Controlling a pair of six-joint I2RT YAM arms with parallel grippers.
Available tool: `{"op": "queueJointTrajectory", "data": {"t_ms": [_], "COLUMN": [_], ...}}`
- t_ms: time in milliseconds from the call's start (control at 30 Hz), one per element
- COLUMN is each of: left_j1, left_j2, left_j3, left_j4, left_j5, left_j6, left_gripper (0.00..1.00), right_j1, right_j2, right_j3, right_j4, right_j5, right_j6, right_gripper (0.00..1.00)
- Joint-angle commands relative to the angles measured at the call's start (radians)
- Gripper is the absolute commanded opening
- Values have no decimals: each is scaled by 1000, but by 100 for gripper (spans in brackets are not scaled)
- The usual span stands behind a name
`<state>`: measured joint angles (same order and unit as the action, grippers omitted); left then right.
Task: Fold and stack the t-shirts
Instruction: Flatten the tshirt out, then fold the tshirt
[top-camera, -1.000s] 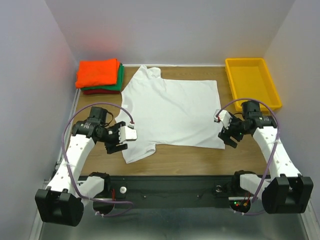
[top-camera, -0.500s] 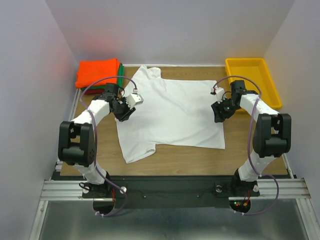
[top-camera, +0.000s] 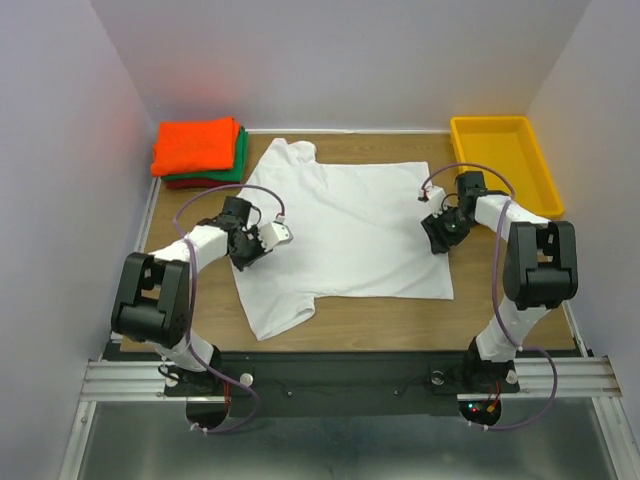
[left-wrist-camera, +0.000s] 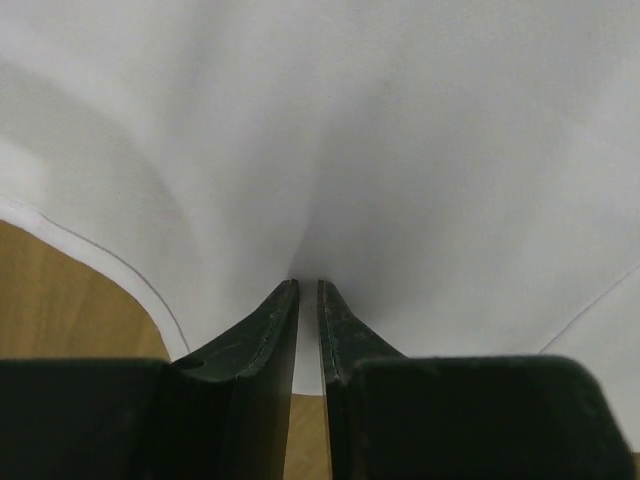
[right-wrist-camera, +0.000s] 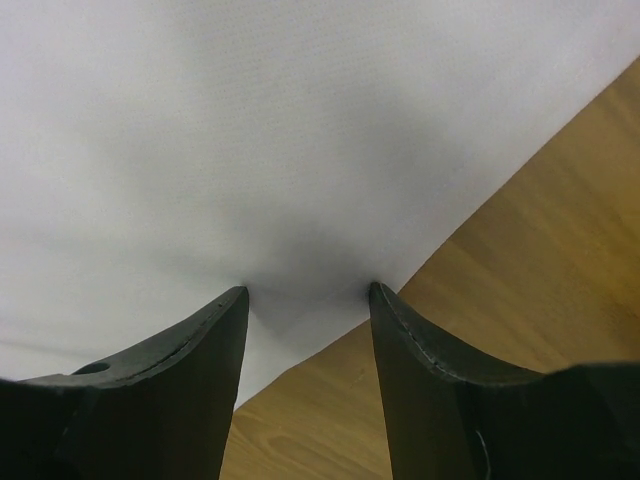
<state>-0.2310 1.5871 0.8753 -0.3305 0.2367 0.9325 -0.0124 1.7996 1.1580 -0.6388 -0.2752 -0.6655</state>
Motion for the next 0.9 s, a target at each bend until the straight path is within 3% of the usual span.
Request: {"op": "queueJointTrajectory", "data": {"t_ms": [0, 200, 300, 333, 400, 600, 633, 867], "left_j1": [-44, -50, -34, -15, 2, 51, 56, 64], "left_j2": [-134, -275, -266, -251, -179, 130, 210, 500], "left_j3": [-111, -49, 94, 184, 282, 698, 800, 1094], "left_j4": [-243, -481, -502, -486, -403, -160, -138, -30], "left_j5": [-11, 91, 151, 189, 205, 190, 209, 159], "left_j6": [48, 121, 114, 91, -14, -331, -387, -558], "left_gripper": [25, 29, 36, 43, 50, 53, 53, 55], "right_j1": [2, 2, 0, -3, -12, -40, -41, -41], "right_j2": [-80, -220, -204, -185, -91, 161, 228, 452], "right_j3": [-110, -133, -9, 84, 199, 584, 651, 871], "right_j4": [-70, -247, -256, -251, -216, -3, 36, 113], "right_j5": [87, 48, -27, -57, -87, -32, -18, 56], "right_j6": [-123, -227, -154, -128, -18, 326, 346, 487], "right_gripper": [57, 57, 59, 59, 59, 59, 59, 57]}}
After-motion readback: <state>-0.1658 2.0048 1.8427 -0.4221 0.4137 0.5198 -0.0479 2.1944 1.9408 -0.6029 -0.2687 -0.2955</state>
